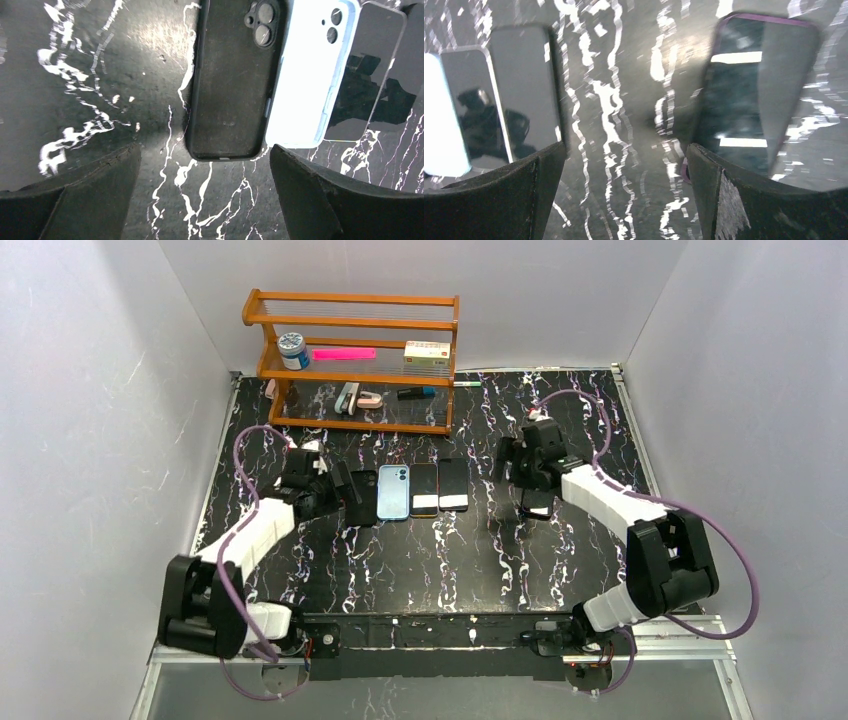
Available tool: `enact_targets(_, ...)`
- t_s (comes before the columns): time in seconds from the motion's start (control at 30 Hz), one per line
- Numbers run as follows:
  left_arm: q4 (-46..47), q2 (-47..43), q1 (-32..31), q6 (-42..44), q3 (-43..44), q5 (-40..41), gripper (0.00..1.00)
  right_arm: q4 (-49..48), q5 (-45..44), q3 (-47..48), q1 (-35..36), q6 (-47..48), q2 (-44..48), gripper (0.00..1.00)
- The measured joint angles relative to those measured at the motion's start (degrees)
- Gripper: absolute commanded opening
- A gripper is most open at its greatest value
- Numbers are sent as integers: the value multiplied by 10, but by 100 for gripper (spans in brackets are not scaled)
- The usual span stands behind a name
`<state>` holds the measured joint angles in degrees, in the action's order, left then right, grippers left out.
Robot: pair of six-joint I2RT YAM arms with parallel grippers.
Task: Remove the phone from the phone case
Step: Place the phone at the center of the board, then pick up the phone at the center of the board.
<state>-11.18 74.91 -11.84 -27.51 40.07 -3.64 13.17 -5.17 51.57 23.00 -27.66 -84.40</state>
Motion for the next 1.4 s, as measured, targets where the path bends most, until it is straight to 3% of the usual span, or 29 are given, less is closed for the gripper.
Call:
enact_targets(0.2,-44,-141,0,46,0,38,98,72,-54,41,-69,29,-14,99)
enact_targets(0.5,-56,-325,0,104,-18,76,98,133,-73,120,-116,41,-123,99)
enact_targets(0.77,-52,-329,0,120,-32,96,98,171,-78,182,-118,41,-194,99)
enact_targets(1.4,-40,-320,0,121,-38,89,98,264,-48,184,-118,42,-204,99)
